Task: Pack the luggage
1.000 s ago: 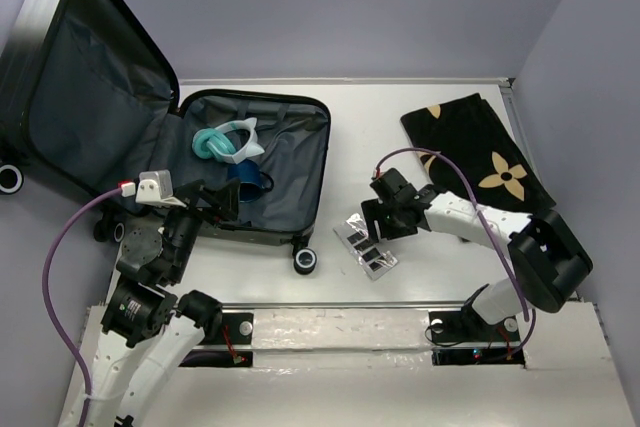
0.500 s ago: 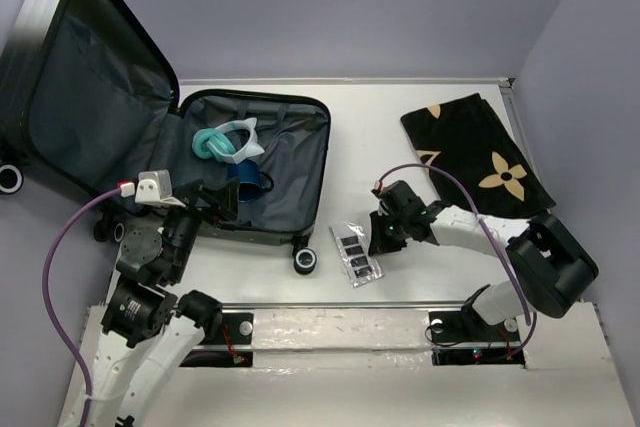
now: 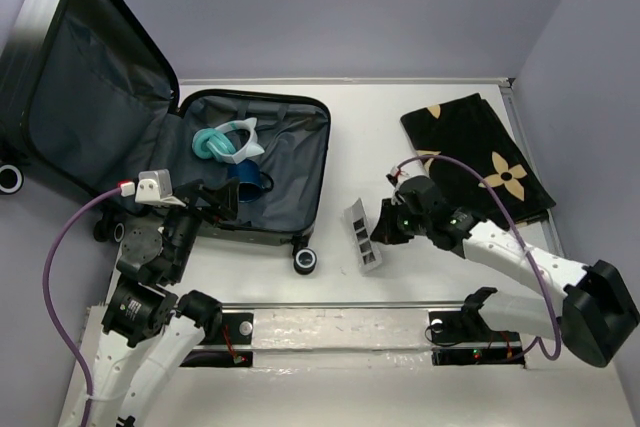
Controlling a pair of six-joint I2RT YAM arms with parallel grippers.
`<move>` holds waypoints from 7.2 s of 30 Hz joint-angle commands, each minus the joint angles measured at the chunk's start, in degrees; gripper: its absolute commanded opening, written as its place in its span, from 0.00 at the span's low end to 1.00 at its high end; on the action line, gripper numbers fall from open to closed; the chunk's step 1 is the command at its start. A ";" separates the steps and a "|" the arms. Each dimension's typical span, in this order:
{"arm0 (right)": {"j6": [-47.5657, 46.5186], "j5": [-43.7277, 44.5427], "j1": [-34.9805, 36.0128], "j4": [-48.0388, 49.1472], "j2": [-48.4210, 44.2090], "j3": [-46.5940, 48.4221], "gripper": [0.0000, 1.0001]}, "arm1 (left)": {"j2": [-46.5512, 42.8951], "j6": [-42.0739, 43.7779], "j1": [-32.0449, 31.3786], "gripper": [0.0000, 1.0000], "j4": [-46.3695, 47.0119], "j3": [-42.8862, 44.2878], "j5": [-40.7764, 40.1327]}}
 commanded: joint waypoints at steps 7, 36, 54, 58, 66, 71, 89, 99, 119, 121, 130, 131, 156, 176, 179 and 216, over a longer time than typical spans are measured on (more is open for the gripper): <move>-4.65 2.50 0.09 0.93 3.59 27.42 0.07 | 0.43 0.37 0.51 0.99 3.00 0.82 0.48; -18.80 33.16 -26.98 -17.88 38.84 49.50 0.67 | 3.24 -1.74 -3.00 0.99 6.43 -1.12 14.09; -20.39 22.11 -15.85 -12.26 43.11 40.21 0.10 | 18.61 -9.65 -3.18 0.60 10.99 0.37 28.60; -14.77 16.47 -13.19 -5.67 31.15 24.42 0.10 | 22.13 -10.53 -4.23 0.57 11.35 2.31 25.80; -8.00 16.13 -14.76 -5.04 4.96 7.95 0.94 | 33.10 -9.39 -11.61 0.58 12.31 7.22 17.10; -4.13 17.17 -24.13 -8.03 -9.80 6.53 1.00 | 38.66 -9.83 -17.13 0.62 12.31 9.34 13.24; 0.88 22.27 -57.48 -10.67 -5.36 0.64 1.00 | 40.16 -7.46 -34.46 0.76 15.04 8.47 -3.12; 2.73 8.66 -57.48 -6.46 6.15 0.02 1.00 | 39.63 -6.22 -35.17 0.79 17.32 5.83 -0.93; -5.62 15.96 -57.48 -0.84 13.55 7.34 0.07 | 66.21 -2.72 -35.08 0.83 10.93 25.93 -7.42; -4.92 14.02 -57.48 2.49 12.50 5.57 0.07 | 71.77 -2.27 -33.77 0.83 9.07 30.94 -7.96; -3.86 7.33 -57.48 9.45 10.91 0.90 0.07 | 101.82 -2.53 -25.59 0.84 -2.26 61.52 -6.02; -3.95 6.46 -57.48 9.72 10.30 0.90 0.07 | 104.82 -2.88 -24.63 0.84 -3.15 62.77 -6.98; -3.16 1.18 -57.48 12.00 4.15 -0.06 0.07 | 123.22 -8.24 -19.00 0.30 1.58 69.99 15.50; -1.68 -12.52 -51.08 -3.38 -14.32 20.47 0.07 | 81.05 -7.73 -11.81 0.06 4.17 64.44 18.69; 1.05 -12.19 -43.27 -1.28 -12.05 24.27 0.07 | 77.70 -7.02 -7.85 0.06 0.37 65.77 18.76; -10.63 11.90 4.04 -5.57 48.44 77.27 1.00 | 49.26 0.55 25.48 0.96 -5.78 39.05 -4.88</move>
